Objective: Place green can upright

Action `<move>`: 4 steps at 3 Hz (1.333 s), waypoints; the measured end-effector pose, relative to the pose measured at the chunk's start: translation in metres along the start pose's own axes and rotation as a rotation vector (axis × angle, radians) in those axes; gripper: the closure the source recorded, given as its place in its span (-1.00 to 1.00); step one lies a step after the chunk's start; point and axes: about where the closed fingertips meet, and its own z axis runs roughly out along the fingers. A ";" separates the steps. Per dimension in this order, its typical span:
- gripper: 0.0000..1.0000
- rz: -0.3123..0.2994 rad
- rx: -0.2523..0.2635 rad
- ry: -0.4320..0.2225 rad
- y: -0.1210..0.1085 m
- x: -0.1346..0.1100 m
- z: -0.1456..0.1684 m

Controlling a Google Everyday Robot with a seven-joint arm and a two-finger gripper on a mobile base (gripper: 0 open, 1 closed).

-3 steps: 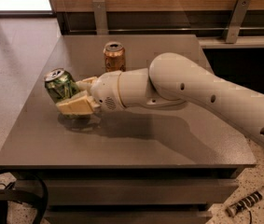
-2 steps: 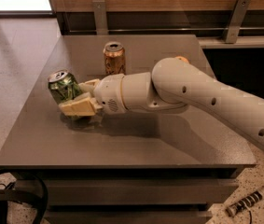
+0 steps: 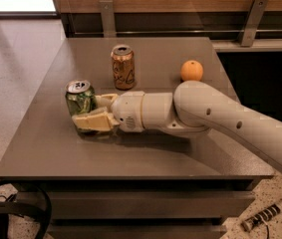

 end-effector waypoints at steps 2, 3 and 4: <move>0.32 -0.002 -0.006 0.001 0.003 -0.001 0.002; -0.12 -0.004 -0.009 0.001 0.004 -0.002 0.004; -0.61 -0.005 -0.012 0.002 0.005 -0.002 0.005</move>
Offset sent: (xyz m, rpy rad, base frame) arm 0.0000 0.0000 0.0006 0.0000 0.0000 0.0000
